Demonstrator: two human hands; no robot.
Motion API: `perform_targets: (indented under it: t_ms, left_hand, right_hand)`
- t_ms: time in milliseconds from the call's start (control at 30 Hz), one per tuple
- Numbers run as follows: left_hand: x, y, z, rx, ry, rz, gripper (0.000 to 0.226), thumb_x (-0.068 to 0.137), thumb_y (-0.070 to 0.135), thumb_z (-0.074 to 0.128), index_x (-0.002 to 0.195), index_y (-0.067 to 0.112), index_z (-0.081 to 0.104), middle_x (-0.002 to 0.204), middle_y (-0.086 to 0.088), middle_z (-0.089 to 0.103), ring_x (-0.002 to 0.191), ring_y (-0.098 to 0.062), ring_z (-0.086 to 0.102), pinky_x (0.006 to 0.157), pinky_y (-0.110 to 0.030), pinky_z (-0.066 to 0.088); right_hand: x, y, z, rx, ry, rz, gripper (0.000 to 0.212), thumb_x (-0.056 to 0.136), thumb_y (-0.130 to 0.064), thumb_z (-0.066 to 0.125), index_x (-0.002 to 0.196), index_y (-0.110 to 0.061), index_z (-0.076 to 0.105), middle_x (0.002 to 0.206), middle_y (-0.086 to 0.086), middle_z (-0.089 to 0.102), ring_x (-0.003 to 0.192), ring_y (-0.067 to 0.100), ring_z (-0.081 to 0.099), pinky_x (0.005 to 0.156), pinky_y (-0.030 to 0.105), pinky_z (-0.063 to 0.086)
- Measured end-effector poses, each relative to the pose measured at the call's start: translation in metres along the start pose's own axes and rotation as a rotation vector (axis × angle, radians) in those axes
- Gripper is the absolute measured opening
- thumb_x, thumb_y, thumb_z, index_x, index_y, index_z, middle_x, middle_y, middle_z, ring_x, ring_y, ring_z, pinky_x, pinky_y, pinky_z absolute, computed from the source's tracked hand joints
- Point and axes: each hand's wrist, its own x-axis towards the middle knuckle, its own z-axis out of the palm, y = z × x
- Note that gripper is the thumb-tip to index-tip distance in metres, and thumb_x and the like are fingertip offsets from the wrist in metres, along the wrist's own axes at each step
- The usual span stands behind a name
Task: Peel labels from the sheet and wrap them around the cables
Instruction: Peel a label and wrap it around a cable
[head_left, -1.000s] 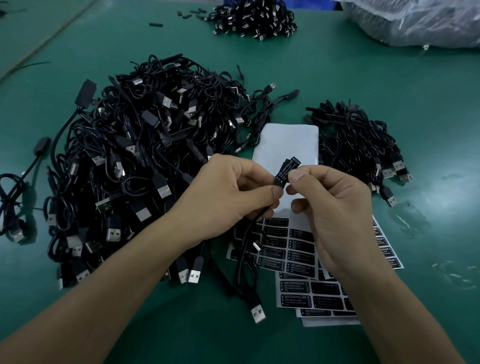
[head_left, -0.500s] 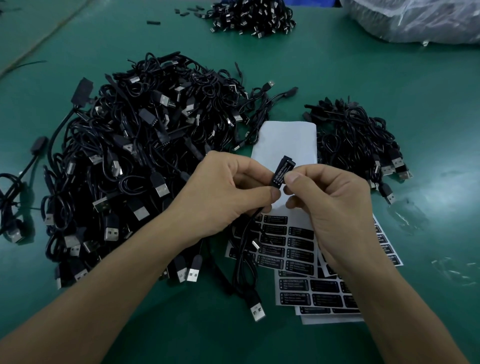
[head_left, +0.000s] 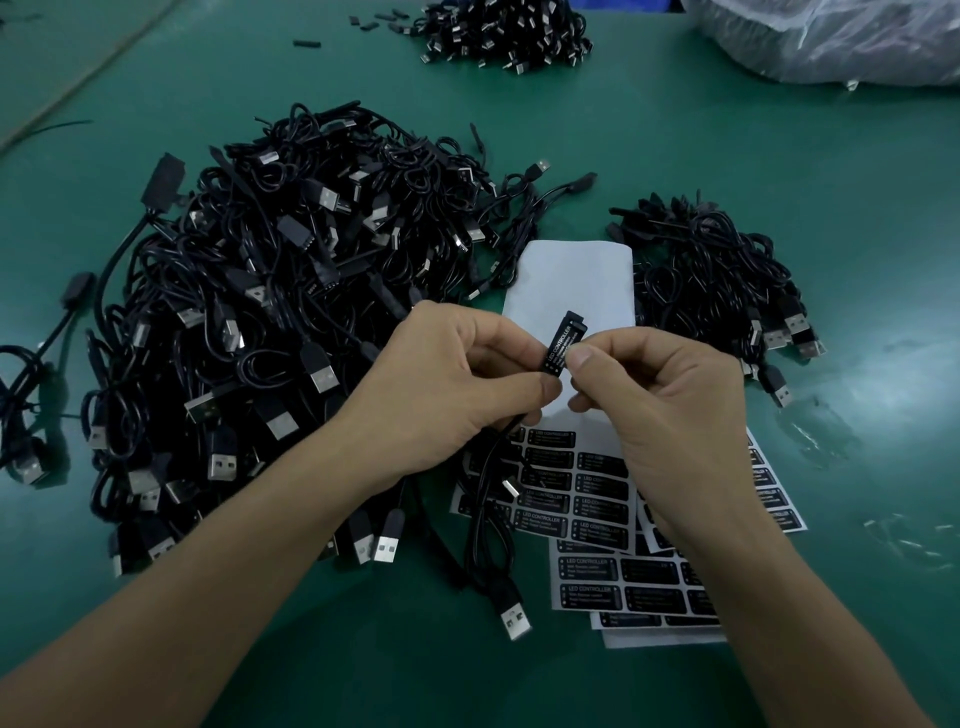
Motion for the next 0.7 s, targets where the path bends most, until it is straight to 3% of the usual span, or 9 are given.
perform_targets:
  t_ms: [267,467,700]
  left_hand:
    - [0.0001,0.0006,0.0004,0.012,0.001,-0.014,0.008,0.082,0.007,0.080,0.088,0.012,0.077,0.070,-0.009,0.075,0.061,-0.014,0.071,0.060,-0.018,0.054]
    - [-0.0003,0.0007,0.0003,0.005,0.002,-0.006,0.008,0.082,0.006,0.080,0.087,0.012,0.077,0.068,-0.008,0.075,0.059,-0.013,0.070,0.058,-0.018,0.053]
    - [-0.0004,-0.0001,0.0005,0.006,0.004,0.000,0.010,0.082,0.006,0.080,0.085,0.015,0.078,0.069,-0.009,0.075,0.060,-0.014,0.071,0.058,-0.018,0.054]
  right_hand:
    - [0.0005,-0.0001,-0.0001,-0.004,-0.008,-0.012,0.016,0.089,-0.012,0.071,0.074,-0.018,0.073,0.064,0.000,0.070,0.059,0.009,0.065,0.061,0.019,0.053]
    - [0.0003,-0.0007,-0.0002,-0.040,-0.004,-0.010,0.017,0.090,-0.011,0.071,0.073,-0.017,0.073,0.063,0.003,0.069,0.058,0.011,0.064,0.062,0.024,0.056]
    - [-0.0003,-0.0018,-0.0001,-0.037,-0.005,-0.004,0.018,0.090,-0.011,0.071,0.073,-0.018,0.073,0.064,0.003,0.069,0.057,0.009,0.064,0.060,0.022,0.055]
